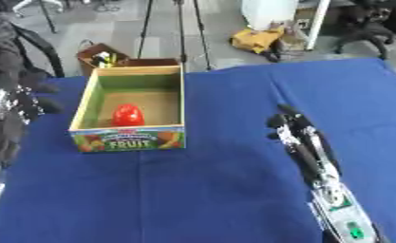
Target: Pick up objects on the table and place them in the box.
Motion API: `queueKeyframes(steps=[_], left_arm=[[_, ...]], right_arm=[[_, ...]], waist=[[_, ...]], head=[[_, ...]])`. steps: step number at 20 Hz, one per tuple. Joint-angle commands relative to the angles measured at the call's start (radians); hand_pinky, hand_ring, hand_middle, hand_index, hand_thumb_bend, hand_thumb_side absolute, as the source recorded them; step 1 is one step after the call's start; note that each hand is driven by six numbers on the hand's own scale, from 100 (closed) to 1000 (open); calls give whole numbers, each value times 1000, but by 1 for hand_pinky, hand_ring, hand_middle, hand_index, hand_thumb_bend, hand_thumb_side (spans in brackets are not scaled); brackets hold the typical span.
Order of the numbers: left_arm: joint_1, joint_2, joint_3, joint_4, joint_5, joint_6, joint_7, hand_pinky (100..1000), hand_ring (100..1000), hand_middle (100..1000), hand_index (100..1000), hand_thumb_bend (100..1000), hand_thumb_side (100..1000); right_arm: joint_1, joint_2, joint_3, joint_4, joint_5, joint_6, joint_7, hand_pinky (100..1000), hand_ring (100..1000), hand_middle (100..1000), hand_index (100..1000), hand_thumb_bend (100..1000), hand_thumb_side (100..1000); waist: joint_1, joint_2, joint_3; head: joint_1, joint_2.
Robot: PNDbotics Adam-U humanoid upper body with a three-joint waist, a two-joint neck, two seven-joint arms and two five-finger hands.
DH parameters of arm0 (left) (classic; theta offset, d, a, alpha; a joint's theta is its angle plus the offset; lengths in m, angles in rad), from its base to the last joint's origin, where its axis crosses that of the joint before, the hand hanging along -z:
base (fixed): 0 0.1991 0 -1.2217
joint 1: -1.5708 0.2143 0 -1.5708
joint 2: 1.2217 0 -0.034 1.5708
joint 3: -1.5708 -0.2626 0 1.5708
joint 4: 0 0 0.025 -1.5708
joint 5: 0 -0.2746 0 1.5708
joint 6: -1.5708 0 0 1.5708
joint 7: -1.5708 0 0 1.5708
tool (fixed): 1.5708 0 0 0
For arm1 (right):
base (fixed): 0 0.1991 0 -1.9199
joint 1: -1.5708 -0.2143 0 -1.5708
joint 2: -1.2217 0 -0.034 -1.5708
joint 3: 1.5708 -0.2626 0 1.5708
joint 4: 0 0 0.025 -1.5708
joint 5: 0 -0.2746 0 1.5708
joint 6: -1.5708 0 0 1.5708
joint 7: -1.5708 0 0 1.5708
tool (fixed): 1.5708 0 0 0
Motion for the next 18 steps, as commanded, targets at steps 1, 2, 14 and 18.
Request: queueKeyframes(steps=[1, 2, 14, 18], left_arm=[[2, 7, 12, -32, 22, -6, -5, 667, 578, 656, 871, 296, 1000], [9, 4, 11, -32, 27, -8, -7, 667, 578, 656, 871, 298, 1000], [43, -11, 11, -30, 51, -18, -7, 659, 569, 644, 869, 301, 1000], [46, -13, 10, -28, 51, -18, -9, 658, 567, 641, 867, 301, 1000]], right_arm=[[-14, -14, -8, -22, 2, -1, -3, 650, 743, 656, 894, 209, 648], [-14, -14, -7, -23, 3, 0, -4, 651, 743, 656, 894, 209, 648], [-14, -16, -3, -31, 4, 2, 0, 651, 742, 656, 895, 208, 648], [-12, -14, -2, -31, 4, 2, 0, 651, 742, 656, 895, 209, 648]], waist=[[0, -9, 0], [0, -8, 2], [4, -6, 8], [6, -7, 6]], head=[[4, 7], [5, 10], [11, 10], [11, 8]])
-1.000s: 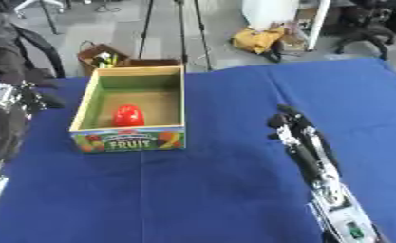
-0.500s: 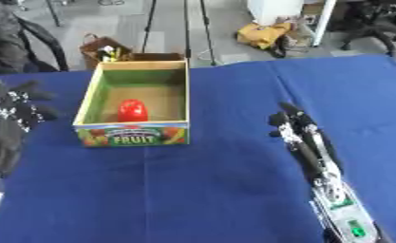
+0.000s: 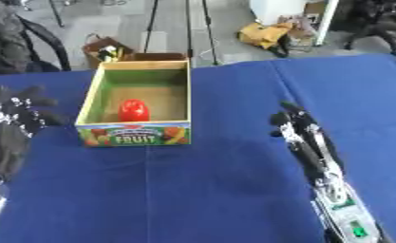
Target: Pick up objects on the table and place them in the box.
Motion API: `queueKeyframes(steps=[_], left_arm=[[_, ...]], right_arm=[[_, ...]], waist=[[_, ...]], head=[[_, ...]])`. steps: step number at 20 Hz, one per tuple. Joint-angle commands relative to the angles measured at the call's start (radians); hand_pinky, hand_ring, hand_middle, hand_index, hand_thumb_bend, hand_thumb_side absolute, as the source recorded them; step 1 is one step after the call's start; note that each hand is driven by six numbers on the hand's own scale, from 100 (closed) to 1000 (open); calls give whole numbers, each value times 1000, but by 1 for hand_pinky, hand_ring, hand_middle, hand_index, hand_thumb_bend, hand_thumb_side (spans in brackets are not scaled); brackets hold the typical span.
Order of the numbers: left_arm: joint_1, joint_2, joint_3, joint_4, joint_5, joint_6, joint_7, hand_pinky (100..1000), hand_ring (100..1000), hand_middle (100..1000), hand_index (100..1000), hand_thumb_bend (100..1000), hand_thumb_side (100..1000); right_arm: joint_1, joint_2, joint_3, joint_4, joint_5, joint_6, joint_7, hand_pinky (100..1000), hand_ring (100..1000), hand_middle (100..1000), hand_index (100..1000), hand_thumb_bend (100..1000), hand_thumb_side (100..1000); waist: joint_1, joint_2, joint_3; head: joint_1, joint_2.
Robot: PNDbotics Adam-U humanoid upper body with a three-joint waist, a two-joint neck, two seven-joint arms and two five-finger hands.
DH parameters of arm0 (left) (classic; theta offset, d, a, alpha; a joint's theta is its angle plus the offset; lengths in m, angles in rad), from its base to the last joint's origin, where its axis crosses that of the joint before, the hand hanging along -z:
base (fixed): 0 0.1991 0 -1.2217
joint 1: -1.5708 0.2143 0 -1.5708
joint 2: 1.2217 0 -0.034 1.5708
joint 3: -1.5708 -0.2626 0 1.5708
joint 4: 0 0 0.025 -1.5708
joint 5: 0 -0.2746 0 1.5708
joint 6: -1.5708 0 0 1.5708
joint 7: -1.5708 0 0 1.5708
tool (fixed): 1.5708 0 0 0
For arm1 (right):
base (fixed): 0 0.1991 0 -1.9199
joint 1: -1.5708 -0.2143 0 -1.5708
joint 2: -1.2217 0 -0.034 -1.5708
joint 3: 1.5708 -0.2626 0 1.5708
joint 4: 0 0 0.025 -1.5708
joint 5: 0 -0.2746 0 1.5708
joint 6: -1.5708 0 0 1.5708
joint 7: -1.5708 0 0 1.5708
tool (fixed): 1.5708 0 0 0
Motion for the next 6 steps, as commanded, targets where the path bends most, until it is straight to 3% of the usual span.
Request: queueKeyframes(steps=[1, 6], left_arm=[[-6, 5, 8, -17, 4, -5, -1, 658, 567, 641, 868, 301, 1000], [-2, 3, 7, -16, 2, -5, -7, 658, 567, 640, 867, 301, 1000]], right_arm=[[-11, -14, -3, -24, 3, 0, -1, 651, 742, 656, 895, 209, 648], [-10, -14, -2, -25, 3, 0, 0, 651, 742, 656, 895, 210, 648]], waist=[[0, -14, -1], [0, -17, 3]], head=[[0, 4], [-2, 2]])
